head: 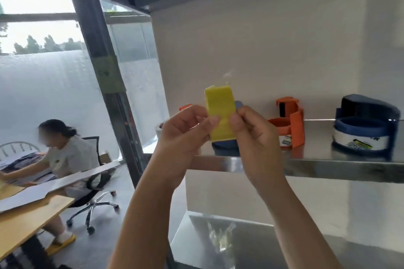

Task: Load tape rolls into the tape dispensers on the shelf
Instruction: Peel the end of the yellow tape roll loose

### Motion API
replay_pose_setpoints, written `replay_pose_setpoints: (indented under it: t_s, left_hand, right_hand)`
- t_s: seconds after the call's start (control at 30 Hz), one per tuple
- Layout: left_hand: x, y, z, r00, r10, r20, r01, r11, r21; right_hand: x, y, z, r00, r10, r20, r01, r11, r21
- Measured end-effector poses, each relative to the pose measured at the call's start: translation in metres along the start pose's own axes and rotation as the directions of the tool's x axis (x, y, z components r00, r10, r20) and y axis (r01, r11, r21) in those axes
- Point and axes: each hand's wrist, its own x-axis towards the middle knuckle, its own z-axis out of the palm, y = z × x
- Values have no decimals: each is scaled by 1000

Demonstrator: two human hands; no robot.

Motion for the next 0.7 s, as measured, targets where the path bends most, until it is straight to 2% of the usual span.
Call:
replay_pose_setpoints:
  t_s: [0.17,0.33,0.47,0.7]
  left_hand:
    - [15,1,-38,991,1,136,12,995,-98]
    - [23,0,-56,971,15,240,28,984,-176]
    - [31,-4,-64,960,40,278,17,980,-200]
    - [41,-11,-65,967,15,255,51,968,-247]
  right_hand:
    - [2,0,34,995,-41,-89,32,995,-97]
    - [-2,-5,49,993,-49,-109,29,983,-183]
    - [-1,-8,54,990,-81,-113,52,969,-243]
    - [9,-4,56,988,-93,-121,51,949,-311]
